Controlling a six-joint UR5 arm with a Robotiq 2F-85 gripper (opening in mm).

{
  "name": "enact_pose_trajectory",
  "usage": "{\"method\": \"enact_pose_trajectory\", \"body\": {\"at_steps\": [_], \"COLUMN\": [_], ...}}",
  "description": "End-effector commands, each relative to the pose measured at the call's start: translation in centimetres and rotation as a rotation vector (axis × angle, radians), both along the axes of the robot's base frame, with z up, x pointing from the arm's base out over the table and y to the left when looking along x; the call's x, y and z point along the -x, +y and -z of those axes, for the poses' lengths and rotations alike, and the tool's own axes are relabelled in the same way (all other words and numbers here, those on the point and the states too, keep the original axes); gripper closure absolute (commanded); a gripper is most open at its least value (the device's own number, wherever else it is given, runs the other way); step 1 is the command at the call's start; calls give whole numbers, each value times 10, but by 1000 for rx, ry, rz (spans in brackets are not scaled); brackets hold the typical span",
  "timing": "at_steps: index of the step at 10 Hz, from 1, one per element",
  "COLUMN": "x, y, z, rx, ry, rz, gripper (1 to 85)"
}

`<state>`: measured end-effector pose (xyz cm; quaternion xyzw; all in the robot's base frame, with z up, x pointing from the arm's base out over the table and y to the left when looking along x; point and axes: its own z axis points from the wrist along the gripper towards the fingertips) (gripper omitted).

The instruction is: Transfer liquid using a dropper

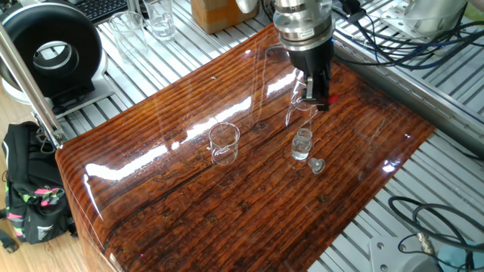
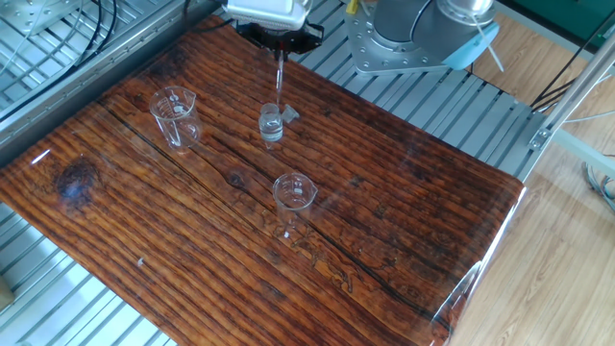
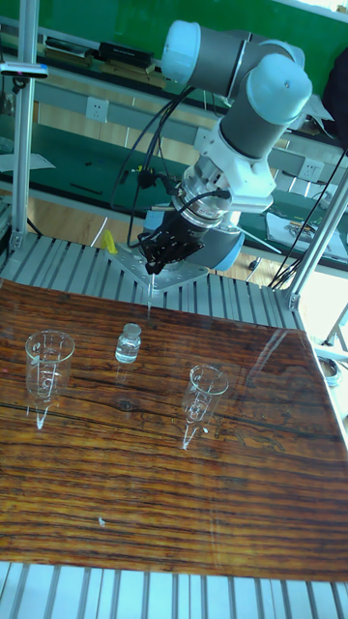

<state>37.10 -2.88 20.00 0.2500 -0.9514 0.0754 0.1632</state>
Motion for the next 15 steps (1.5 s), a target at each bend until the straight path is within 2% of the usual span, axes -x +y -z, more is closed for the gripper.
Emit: {"method": "enact_pose_trajectory", "body": {"at_steps": [1,4,5,7,9,10,12,15], "x": [-2,1,1,0,-5,-10,-26,-38], "y": [9,-11,-13,-9,-5,6,35,76], "z": [-3,-9,-10,-8,-6,-4,-9,-13], "rx": [-23,44,44,15,-1,-16,-10,-33], "ry": [-12,14,23,31,16,9,0,-24], "rz": [2,-55,-81,-126,-138,-121,-81,-34], "gripper": [733,753,757,753,753,753,753,753]}}
